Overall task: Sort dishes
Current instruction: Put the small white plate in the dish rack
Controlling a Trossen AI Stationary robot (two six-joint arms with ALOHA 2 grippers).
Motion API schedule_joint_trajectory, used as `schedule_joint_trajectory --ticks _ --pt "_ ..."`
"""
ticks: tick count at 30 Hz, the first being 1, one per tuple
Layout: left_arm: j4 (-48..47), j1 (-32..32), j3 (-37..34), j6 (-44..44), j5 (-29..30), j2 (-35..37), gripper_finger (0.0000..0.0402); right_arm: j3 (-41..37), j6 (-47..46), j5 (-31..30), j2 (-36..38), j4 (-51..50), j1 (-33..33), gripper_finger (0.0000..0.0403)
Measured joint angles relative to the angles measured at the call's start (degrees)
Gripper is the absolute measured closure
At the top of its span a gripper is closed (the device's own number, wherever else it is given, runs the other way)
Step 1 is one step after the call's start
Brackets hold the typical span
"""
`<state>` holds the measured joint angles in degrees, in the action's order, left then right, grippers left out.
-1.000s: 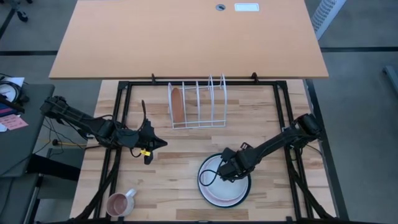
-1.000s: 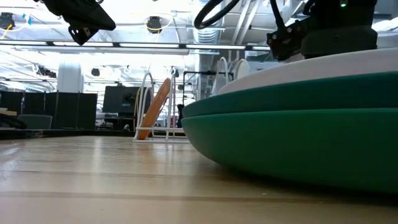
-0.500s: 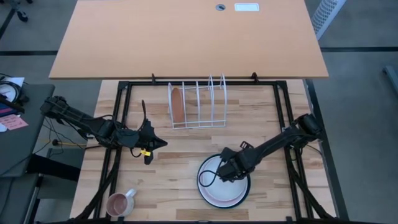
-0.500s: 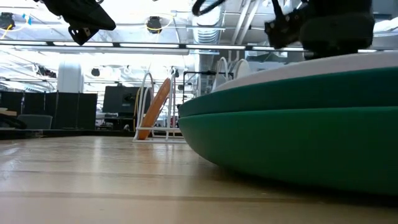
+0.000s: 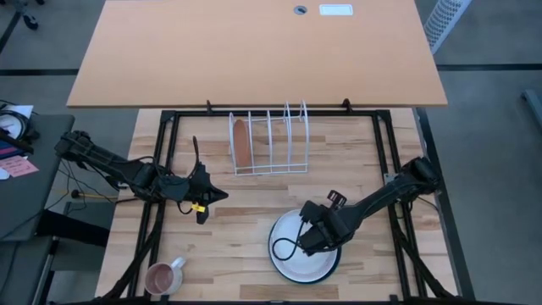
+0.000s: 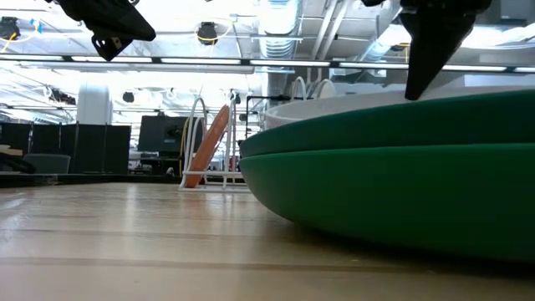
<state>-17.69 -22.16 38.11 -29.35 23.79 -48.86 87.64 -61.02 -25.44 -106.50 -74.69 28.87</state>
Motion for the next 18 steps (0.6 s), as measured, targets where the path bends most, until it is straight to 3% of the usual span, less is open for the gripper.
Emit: schedule_joint_trajectory --ticks 18 --pt "0.0 0.0 0.0 -0.5 0.0 0.0 0.0391 -1.1 -1.6 1.0 -0.4 2.3 -0.3 0.0378"
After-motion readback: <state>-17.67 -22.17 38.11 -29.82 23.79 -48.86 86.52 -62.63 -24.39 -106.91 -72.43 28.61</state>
